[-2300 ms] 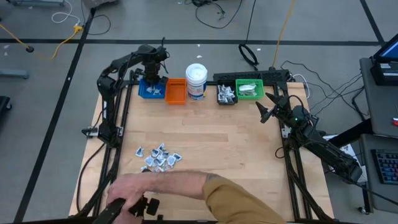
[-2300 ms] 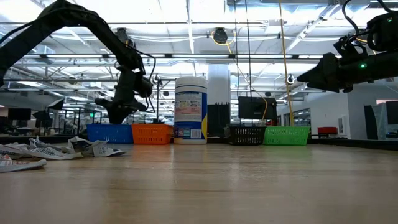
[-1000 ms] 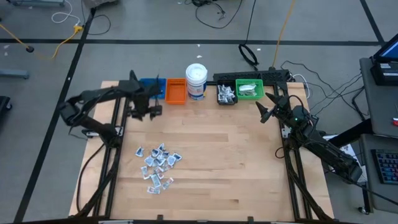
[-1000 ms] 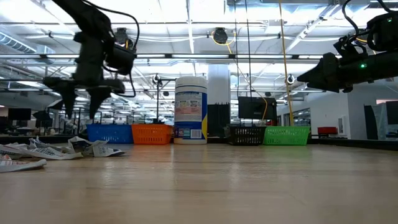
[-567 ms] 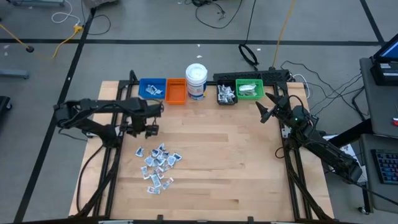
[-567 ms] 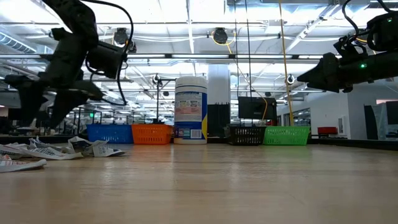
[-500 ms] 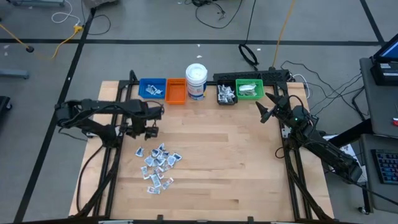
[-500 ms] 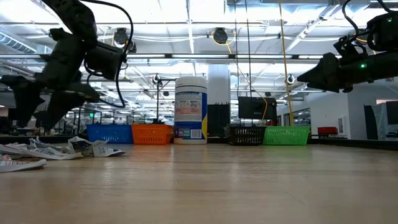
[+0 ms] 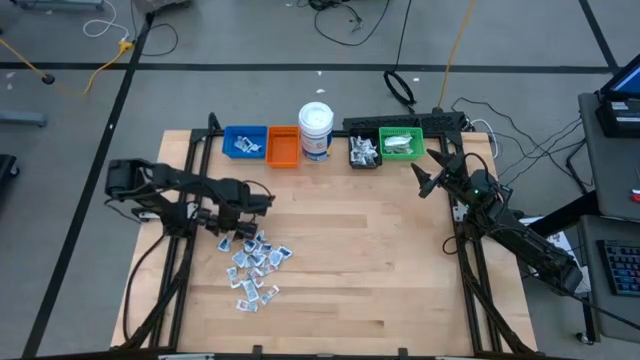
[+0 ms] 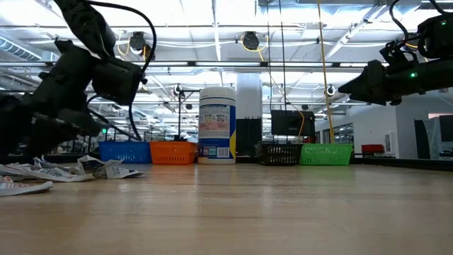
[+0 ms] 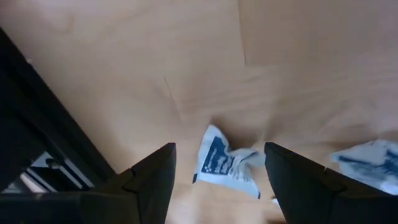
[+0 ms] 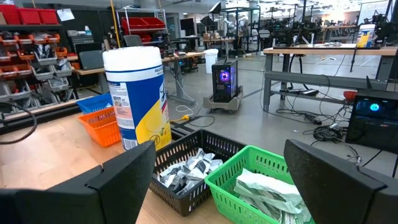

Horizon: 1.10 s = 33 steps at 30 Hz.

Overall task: Pick & Place First Aid Supplies
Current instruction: Put the alcohol pad into the blue bin

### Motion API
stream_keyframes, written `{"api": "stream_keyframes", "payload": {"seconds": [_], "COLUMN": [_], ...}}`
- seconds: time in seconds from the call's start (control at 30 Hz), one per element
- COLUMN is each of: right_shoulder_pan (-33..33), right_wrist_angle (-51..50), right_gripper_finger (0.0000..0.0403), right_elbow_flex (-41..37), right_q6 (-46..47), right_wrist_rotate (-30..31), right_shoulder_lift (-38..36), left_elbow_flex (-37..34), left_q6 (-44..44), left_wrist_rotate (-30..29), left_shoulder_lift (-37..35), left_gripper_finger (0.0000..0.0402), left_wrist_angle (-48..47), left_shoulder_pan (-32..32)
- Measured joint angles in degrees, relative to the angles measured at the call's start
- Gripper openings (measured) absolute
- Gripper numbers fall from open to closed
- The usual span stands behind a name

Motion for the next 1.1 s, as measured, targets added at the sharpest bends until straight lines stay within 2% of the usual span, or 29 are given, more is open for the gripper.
{"api": "stream_keyframes", "payload": {"seconds": [0.17,0.3,0.73,0.9,1.1], "right_shoulder_pan": [0.0,0.0,0.0,0.01,0.02], "right_wrist_angle": [0.01,0.0,0.0,0.0,0.0], "right_gripper_finger": [0.0352,0.0352,0.0352,0.0352,0.0352], "right_elbow_flex": [0.02,0.0,0.0,0.02,0.0], "right_q6": [0.0,0.0,0.0,0.0,0.0], "right_wrist_rotate": [0.0,0.0,0.0,0.0,0.0], "right_shoulder_lift": [0.0,0.0,0.0,0.0,-0.02], "left_elbow_flex": [-0.27,-1.07,-1.8,-0.15,3.46], "left_q6": [0.0,0.0,2.16,4.13,5.93], "left_wrist_rotate": [0.88,2.6,3.75,3.24,0.41], "left_shoulder_lift": [0.48,0.4,0.19,-2.04,-7.13], "left_gripper_finger": [0.0243,0.0212,0.0011,0.0005,0.0003], "left_wrist_angle": [0.96,4.0,8.56,7.93,2.05], "left_shoulder_pan": [-1.89,-2.84,-3.58,-1.48,3.03]}}
